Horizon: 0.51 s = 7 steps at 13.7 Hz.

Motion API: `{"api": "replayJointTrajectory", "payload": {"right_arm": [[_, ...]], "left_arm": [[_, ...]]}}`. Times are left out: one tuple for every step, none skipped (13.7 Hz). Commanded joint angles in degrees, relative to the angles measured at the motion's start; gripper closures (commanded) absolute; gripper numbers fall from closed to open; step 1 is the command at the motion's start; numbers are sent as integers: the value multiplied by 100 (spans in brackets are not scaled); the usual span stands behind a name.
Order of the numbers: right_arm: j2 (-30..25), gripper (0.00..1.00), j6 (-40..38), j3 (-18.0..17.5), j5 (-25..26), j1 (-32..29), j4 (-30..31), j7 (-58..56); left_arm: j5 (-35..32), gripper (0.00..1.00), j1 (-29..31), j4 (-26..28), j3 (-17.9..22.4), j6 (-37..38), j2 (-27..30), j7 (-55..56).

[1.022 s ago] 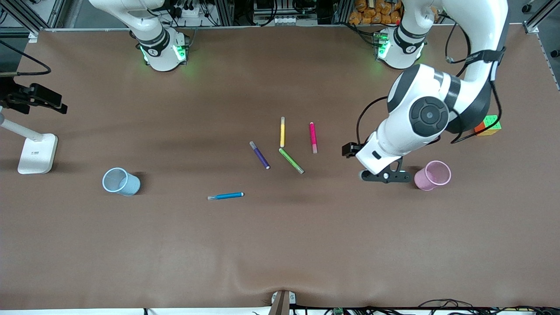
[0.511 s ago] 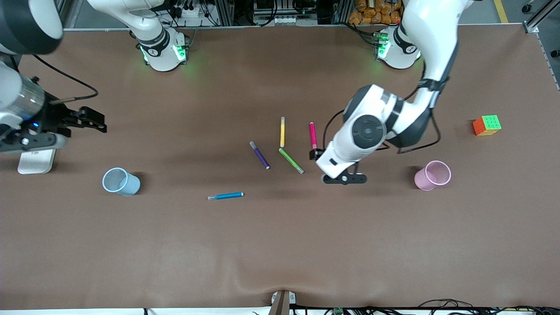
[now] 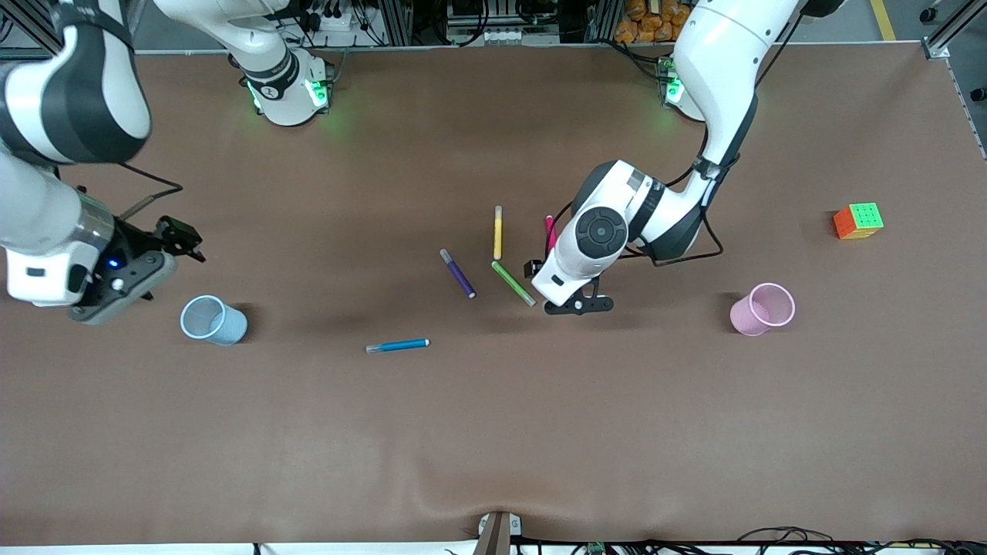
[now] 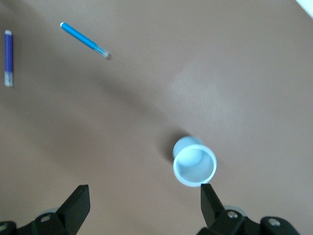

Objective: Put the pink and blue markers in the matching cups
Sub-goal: 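Grasp the pink marker with the left gripper while the right gripper grasps the blue marker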

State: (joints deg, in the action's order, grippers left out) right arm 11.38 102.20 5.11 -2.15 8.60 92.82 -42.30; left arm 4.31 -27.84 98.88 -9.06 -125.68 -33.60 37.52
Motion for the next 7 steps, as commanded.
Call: {"api": "replayJointTrajectory", "payload": {"right_arm": [[285,0,343,17,-180,220,-115,-1067],[408,0,484,17,-241,317,-115,-1305],[496,0,624,17,-259,413,-115,-1455],[602,0,765,17,-260,528,-115,-1613],[750,0,914,17,-260,659,-115,-1772],[865,0,1046,25,-260,817,-107,-1808],[971,0,1204,25,-242,1001,-107,-1800]], "left_arm": [[9,0,-29,229,27,-220,29,246],[0,3,-46,229,36,-255,-58,256],[9,5,-99,246,27,-369,-102,273],[9,9,-134,281,36,-422,-146,317],[0,14,-143,290,36,-422,-164,404],[0,15,-143,308,36,-422,-234,414],[9,15,-152,308,27,-466,-287,431]]}}
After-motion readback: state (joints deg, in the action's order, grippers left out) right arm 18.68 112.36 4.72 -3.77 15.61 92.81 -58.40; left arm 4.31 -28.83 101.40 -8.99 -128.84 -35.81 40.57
